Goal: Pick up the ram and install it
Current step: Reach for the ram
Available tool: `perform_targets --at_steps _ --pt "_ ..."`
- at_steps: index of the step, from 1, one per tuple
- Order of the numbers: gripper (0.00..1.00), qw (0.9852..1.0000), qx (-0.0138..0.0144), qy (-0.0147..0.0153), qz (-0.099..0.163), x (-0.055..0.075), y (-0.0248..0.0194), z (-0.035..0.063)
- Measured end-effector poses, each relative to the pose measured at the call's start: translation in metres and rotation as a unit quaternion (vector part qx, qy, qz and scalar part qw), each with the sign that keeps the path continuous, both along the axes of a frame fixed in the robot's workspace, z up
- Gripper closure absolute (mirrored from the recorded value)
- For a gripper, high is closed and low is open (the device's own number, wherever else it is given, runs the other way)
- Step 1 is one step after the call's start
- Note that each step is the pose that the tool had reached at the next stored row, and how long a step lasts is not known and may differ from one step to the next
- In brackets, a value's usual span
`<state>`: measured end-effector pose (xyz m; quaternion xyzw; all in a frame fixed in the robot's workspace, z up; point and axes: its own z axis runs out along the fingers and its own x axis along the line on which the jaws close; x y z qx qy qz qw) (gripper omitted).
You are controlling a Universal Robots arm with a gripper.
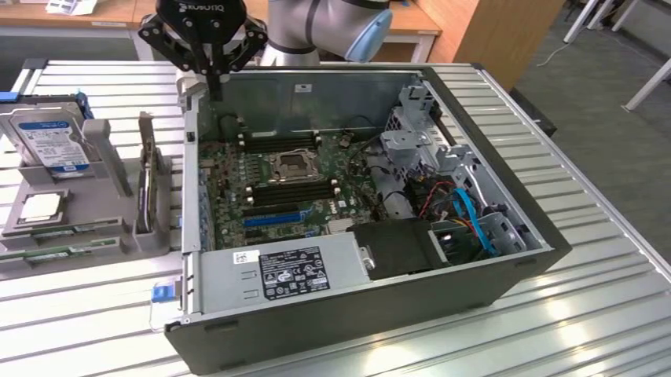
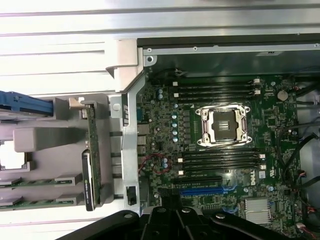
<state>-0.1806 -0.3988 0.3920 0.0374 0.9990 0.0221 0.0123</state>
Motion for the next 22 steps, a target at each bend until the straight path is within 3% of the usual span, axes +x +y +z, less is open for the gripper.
perform_targets --at_steps 22 --pt "0.9 1.0 0.0 0.0002 0.0 -0.024 0.0 -0.0009"
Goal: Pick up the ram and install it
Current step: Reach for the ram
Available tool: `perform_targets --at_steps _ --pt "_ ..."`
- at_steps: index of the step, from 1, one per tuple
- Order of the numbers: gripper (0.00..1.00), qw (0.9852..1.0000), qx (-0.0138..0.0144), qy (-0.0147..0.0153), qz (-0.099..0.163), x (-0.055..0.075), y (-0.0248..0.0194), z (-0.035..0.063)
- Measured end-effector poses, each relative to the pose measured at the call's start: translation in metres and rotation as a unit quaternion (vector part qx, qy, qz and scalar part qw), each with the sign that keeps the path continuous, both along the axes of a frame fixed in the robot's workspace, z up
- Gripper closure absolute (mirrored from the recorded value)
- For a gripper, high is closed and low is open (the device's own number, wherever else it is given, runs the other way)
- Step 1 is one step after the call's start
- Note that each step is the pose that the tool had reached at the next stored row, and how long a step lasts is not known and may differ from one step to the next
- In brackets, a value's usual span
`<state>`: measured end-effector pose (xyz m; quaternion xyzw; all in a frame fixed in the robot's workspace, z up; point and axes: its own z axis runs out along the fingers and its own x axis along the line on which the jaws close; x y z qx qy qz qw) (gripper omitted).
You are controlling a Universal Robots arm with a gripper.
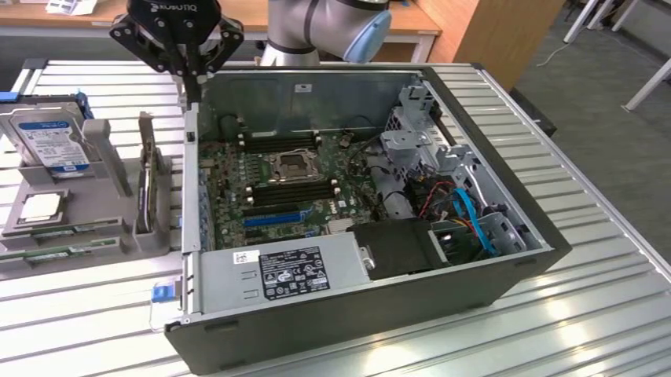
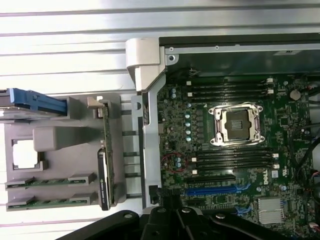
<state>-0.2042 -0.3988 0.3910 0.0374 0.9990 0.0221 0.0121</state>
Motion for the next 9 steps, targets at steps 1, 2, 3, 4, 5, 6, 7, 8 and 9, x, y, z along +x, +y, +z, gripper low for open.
perform_targets --at_steps 1,2,3,4,5,6,7,8,9 --pt "0.9 1.0 0.0 0.0 0.0 -0.0012 0.0 0.0" --pt "0.9 1.0 0.0 0.0001 0.0 -0.0023 0.0 0.0" --pt "0.9 1.0 0.0 0.0001 0.0 -0.0035 0.0 -0.0001" --pt "0.9 1.0 0.0 0.0001 0.0 -0.0046 0.0 -0.0001" --pt "0.9 1.0 0.0 0.0002 0.0 -0.0057 0.0 -0.0001" --pt "0.9 1.0 0.0 0.0002 0.0 -0.0069 0.0 -0.0002" --pt "0.9 1.0 0.0 0.0002 0.0 -0.0081 0.0 -0.0002" --pt "0.9 1.0 0.0 0.0002 0.0 -0.0096 0.0 -0.0002" --pt "0.9 1.0 0.0 0.0002 0.0 -0.0109 0.0 -0.0003"
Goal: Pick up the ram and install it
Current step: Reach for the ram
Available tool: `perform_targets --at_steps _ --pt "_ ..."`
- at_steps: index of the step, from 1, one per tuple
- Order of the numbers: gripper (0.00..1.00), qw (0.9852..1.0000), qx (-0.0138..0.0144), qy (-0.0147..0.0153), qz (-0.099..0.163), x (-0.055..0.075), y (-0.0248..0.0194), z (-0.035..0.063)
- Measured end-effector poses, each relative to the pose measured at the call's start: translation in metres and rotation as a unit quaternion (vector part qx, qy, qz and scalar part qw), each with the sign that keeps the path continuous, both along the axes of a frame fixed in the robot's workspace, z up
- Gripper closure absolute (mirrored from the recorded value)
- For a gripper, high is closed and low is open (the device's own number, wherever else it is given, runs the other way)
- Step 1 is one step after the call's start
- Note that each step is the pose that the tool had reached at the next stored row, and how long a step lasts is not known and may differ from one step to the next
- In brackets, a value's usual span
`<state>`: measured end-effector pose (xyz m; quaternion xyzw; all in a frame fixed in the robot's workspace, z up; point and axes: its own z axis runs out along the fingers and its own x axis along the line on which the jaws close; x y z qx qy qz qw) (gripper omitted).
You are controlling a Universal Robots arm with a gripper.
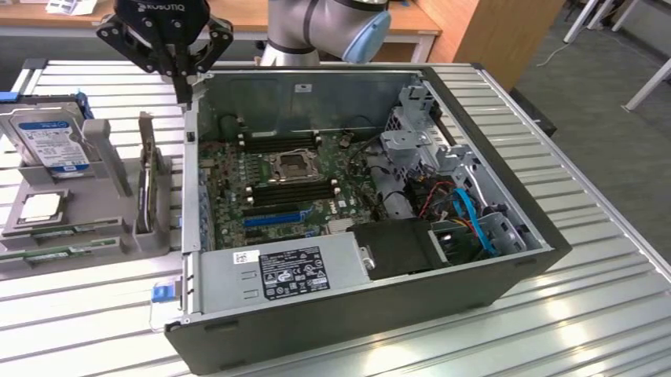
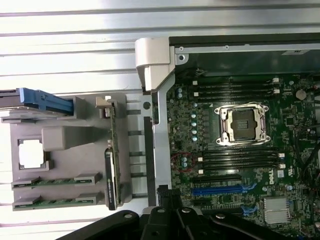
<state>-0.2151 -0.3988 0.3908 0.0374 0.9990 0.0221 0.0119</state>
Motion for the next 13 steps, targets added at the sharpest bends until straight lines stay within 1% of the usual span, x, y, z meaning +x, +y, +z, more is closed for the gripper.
perform_targets --at_steps 13 --pt "0.9 1.0 0.0 0.0003 0.0 -0.017 0.0 -0.0004"
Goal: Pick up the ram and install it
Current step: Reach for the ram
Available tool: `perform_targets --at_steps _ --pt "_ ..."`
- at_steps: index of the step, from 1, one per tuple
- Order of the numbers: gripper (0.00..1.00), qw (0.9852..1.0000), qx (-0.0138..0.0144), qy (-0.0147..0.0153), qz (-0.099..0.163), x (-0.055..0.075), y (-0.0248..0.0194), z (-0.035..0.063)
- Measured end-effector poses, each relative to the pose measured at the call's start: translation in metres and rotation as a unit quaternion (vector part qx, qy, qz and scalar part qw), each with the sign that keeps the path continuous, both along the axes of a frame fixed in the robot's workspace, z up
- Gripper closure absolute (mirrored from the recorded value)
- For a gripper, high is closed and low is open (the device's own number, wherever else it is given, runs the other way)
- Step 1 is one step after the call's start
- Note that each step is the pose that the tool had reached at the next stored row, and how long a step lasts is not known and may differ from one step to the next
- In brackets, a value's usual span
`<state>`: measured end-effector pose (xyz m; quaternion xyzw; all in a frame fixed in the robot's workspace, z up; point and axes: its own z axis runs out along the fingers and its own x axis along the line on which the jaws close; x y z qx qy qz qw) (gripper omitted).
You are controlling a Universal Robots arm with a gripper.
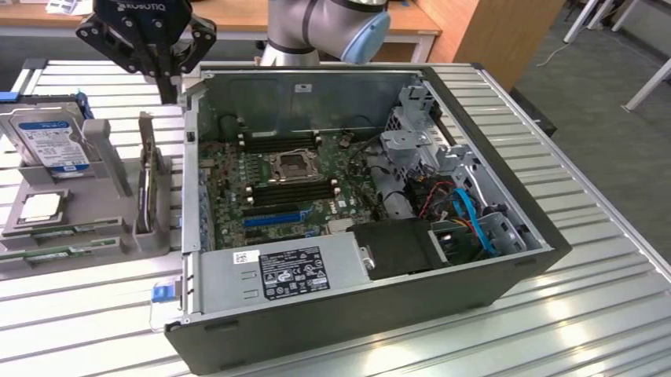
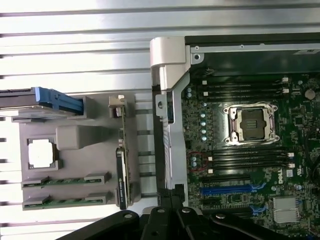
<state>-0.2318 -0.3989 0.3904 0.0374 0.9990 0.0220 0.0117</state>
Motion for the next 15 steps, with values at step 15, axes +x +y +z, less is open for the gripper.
perform_targets --at_steps 15 --pt "0.9 1.0 0.0 0.0004 0.0 -0.019 0.0 -0.0005"
